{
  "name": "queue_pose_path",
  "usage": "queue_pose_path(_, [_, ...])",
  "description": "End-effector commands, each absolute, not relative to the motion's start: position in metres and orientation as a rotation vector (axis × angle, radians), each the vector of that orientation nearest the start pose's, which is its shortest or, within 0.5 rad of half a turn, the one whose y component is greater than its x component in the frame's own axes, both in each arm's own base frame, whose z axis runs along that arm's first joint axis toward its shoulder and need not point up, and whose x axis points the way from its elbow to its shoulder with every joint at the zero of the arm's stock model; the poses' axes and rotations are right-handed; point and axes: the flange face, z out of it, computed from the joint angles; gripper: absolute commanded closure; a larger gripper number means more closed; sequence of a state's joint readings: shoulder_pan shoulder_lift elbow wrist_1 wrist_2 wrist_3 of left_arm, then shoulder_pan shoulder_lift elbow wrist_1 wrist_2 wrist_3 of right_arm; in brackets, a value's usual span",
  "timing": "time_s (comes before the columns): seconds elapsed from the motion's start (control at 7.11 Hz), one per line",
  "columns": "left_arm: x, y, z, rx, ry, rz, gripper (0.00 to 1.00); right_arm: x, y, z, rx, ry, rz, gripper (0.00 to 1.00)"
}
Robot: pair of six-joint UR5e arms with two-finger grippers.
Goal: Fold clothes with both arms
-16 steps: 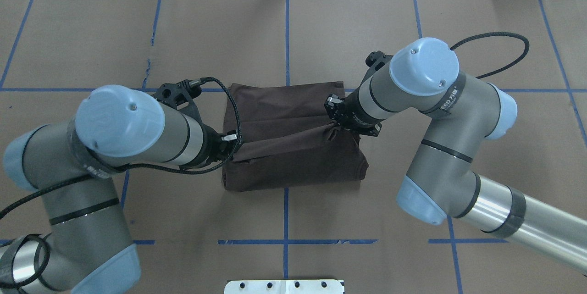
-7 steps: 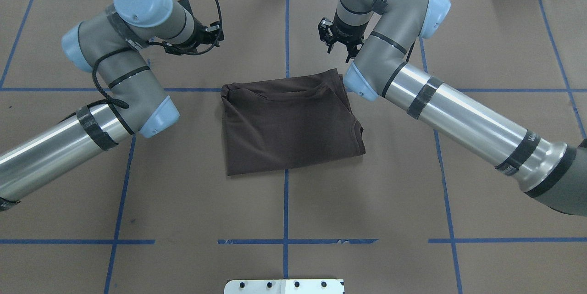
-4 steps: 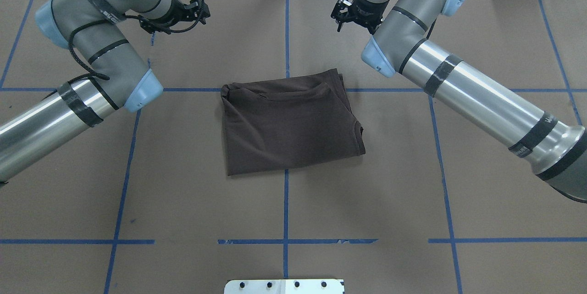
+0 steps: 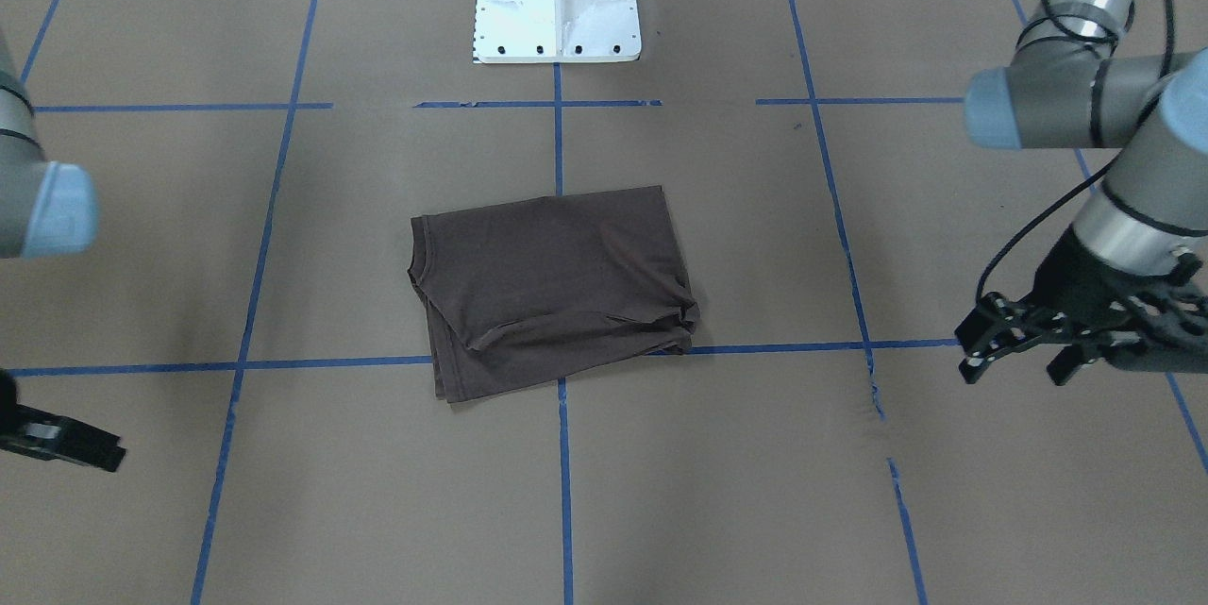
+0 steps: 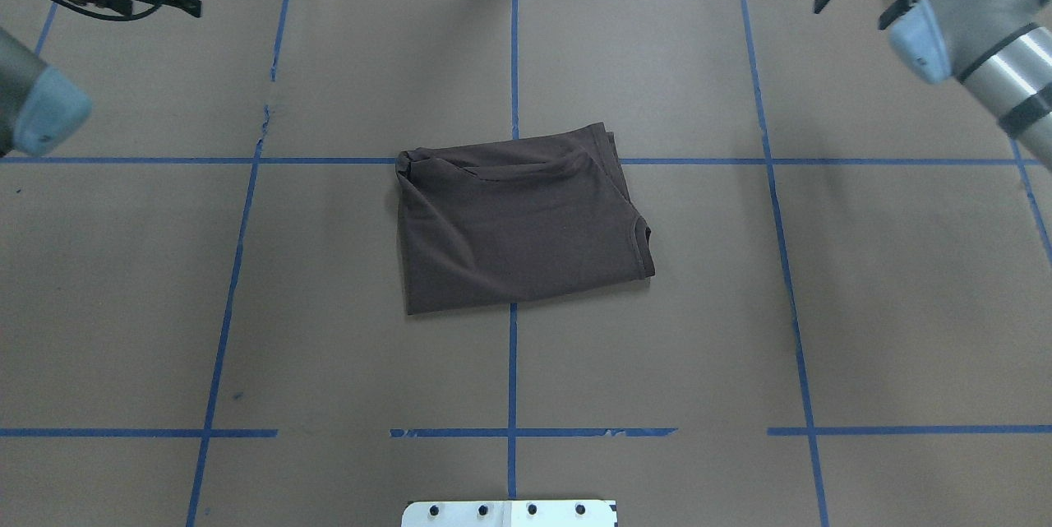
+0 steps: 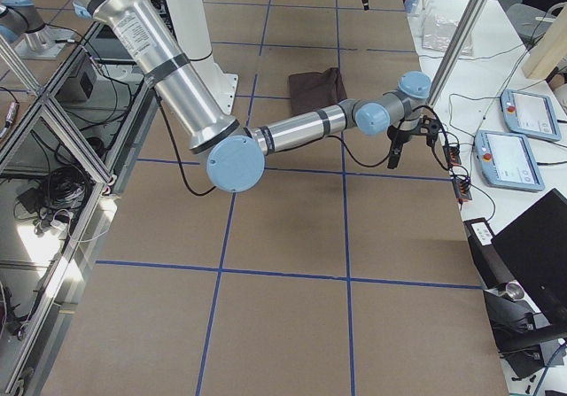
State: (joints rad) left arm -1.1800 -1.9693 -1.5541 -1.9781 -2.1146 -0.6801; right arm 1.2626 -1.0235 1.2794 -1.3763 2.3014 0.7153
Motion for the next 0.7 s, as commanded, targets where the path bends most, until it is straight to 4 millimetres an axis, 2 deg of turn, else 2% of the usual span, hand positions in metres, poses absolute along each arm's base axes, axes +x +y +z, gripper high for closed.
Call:
queue_pose_path(0.0, [0.065,-0.592,0.499,0.444,0.711,0.146,0.0,-0.016,-0.646,0.566,0.087,-0.846,0.061,0.0])
queue_pose_path(0.14, [0.012,-0.574,0.538,0.479,0.632,0.277,0.0,0.034,-0.588,0.621,0.107,-0.83,0.014,0.0])
queue_pose_path(0.28, [-0.003,-0.558,0.56,0.45,0.608,0.33,0.0,0.055,-0.518,0.649,0.09,-0.843,0.054,0.0])
queue_pose_path(0.42, [-0.002,-0.55,0.573,0.447,0.601,0.324,0.0,0.056,-0.486,0.664,0.077,-0.833,0.058,0.0])
queue_pose_path(0.56, [-0.004,-0.535,0.59,0.423,0.606,0.326,0.0,0.056,-0.481,0.659,0.095,-0.832,0.045,0.0])
